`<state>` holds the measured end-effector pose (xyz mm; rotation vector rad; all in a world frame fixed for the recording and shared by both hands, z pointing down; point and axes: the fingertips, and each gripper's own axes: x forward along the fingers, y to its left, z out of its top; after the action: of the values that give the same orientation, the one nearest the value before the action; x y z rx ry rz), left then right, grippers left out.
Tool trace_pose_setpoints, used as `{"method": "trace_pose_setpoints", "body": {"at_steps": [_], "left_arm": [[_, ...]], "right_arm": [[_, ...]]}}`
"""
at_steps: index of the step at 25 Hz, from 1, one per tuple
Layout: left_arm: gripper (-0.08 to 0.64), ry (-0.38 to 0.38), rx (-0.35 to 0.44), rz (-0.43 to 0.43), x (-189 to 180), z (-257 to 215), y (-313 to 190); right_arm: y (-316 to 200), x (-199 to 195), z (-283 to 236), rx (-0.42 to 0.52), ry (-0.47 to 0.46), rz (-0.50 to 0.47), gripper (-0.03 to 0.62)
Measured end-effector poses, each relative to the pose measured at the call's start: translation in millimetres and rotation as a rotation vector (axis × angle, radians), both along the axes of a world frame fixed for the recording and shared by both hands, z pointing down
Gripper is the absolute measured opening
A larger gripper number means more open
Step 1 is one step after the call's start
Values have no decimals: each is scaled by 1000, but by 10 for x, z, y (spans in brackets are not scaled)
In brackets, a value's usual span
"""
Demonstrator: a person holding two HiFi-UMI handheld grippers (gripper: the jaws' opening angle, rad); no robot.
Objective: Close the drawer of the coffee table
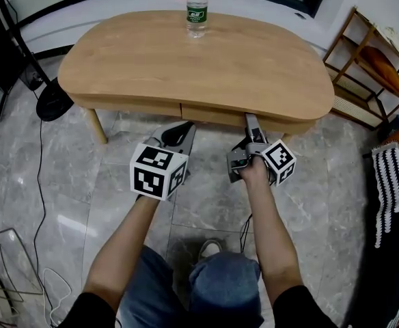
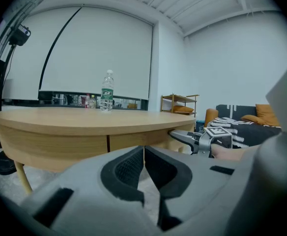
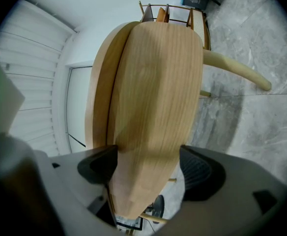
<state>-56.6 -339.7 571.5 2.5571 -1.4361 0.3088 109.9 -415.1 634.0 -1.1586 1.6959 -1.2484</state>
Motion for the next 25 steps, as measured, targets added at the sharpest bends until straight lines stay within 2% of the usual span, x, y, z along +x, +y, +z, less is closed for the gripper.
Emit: {"method": "trace_pose_setpoints", "body": {"at_steps": [10, 15, 21, 25], "left_arm": [[11, 1, 6, 3, -12, -22, -63], [11, 2, 2, 5, -1, -2, -79], [11, 4, 1, 17, 47, -105, -30], [11, 4, -9, 28, 112, -280, 6]], "right_arm": [[-58, -7, -3, 2, 0, 1, 380], [-51, 10, 18, 15, -6, 3, 359], [119, -4, -102, 37, 37, -21, 364], [311, -6, -207, 16, 73, -38, 359]]}}
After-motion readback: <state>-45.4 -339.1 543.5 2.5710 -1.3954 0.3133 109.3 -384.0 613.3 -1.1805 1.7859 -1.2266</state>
